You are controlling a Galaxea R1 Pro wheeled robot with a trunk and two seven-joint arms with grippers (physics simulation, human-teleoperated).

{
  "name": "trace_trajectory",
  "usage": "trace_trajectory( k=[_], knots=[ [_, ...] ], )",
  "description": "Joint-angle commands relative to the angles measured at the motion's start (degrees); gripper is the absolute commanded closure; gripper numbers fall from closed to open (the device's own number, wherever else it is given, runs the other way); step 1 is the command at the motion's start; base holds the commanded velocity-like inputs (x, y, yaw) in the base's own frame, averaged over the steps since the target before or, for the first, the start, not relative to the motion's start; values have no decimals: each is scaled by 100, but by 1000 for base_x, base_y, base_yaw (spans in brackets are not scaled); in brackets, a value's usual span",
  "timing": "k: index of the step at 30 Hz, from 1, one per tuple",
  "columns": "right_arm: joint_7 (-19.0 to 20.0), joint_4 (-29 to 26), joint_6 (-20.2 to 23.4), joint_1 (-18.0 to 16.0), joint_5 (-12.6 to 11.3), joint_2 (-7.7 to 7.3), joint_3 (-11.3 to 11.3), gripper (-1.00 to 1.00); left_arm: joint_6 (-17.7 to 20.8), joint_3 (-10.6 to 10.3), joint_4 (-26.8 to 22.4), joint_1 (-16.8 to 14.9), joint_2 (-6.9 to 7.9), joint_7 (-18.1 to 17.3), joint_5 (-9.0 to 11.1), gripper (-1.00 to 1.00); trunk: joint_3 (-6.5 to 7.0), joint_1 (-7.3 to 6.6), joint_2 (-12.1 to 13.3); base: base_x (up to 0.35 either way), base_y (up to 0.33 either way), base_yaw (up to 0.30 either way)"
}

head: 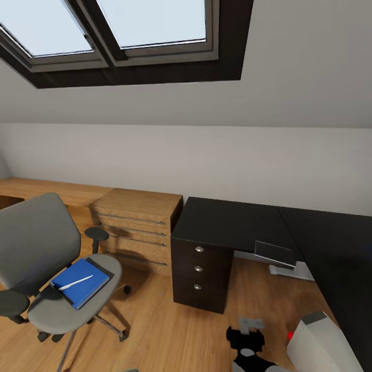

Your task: In the bedroom, organize the workspace by keeping the computer under the desk, ensuring the monitor is on the desk, placing the keyboard on the desk next to the monitor, placing the mouse on the desk next to the keyboard, moving the folder from the swivel chair onto the desk next to the mouse, stacking the notebook on top of the folder with the pen on top of the notebook, and positioning the swivel chair next to the desk.

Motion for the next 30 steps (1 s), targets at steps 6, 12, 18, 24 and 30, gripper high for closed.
trace_trajectory(
  k=[6,12,18,24,30],
  knots=[
    [42,22,-627,362,-19,30,51,-100,-72,-69,444,-10,-5,-166,41,-100,-7,1,-5,0,0,0],
    [54,30,-882,481,-44,48,46,-100,-91,-51,795,-10,-151,-535,42,-100,-7,1,-5,0,169,191],
    [54,33,-884,516,-45,54,46,-100,-91,-50,826,-10,-191,-540,41,-100,-20,1,-5,0,317,270],
    [56,33,-884,519,-45,55,46,-100,-91,-66,829,-10,-199,-541,41,-100,-41,1,-5,0,326,265],
    [61,33,-884,520,-45,55,47,-100,-90,-67,1203,-10,-427,-544,16,-100,-70,1,-5,0,291,247]
  ],
)
